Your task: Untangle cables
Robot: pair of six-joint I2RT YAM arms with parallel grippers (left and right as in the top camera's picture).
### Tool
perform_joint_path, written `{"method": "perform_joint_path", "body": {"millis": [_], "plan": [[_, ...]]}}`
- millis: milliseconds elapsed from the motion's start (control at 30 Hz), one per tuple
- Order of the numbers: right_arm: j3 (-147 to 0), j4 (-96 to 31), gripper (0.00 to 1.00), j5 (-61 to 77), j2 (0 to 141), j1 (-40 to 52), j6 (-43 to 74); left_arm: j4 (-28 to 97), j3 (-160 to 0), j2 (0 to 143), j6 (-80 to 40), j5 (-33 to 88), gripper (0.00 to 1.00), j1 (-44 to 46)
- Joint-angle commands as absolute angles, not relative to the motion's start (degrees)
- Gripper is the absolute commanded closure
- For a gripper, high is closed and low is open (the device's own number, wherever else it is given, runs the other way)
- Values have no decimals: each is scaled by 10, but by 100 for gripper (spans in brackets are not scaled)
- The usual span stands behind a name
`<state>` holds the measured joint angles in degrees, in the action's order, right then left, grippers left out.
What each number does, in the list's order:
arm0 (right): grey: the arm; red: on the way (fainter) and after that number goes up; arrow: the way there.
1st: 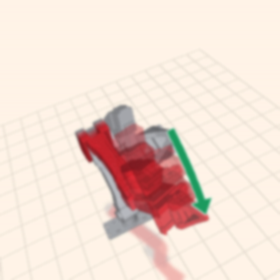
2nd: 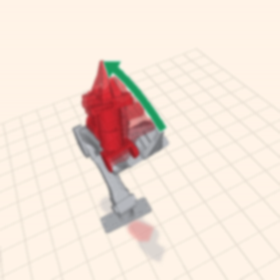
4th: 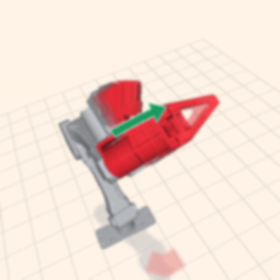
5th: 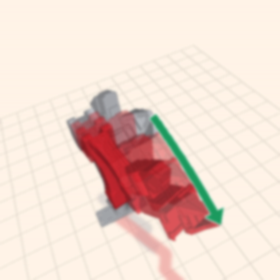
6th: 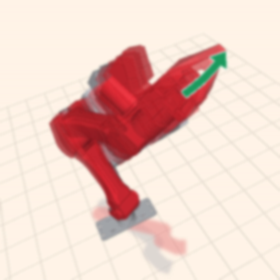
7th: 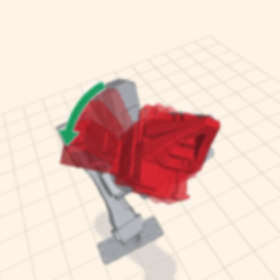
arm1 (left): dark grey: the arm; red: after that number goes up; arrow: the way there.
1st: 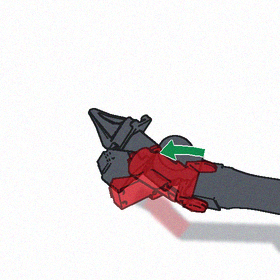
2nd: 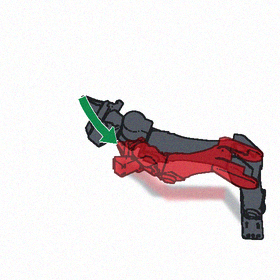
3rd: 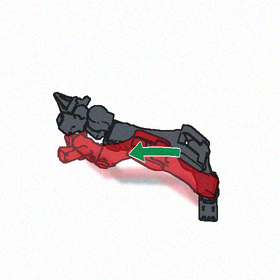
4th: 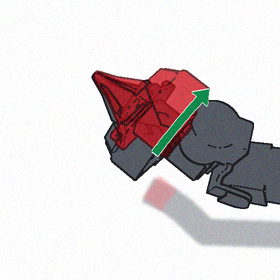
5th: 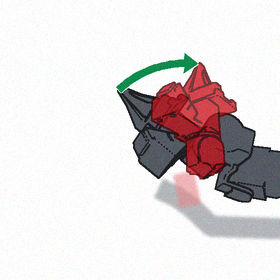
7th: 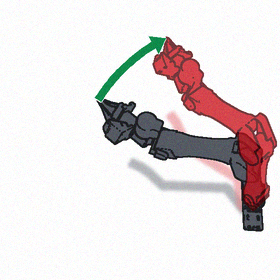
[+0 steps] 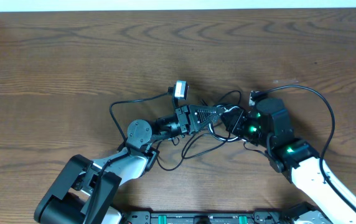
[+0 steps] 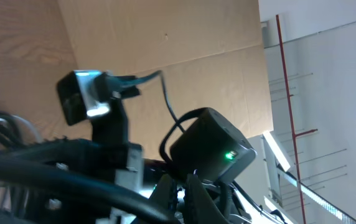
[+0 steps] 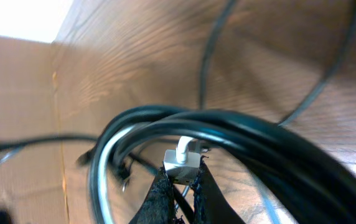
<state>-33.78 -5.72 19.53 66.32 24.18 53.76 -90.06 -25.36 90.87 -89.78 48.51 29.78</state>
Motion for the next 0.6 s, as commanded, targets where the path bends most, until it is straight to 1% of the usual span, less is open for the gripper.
{"method": "perform_joint_path", "body": {"millis": [0,333,567], "plan": [[-336,-58,99,255,604,230,439,-903,-262,899,-870,484,93,295],[-336,-73,99,265,456,168,444,-901,-262,899,-847,511,92,295],[-336,-63,99,289,430,142,520,-901,-262,899,-842,526,92,295]]}}
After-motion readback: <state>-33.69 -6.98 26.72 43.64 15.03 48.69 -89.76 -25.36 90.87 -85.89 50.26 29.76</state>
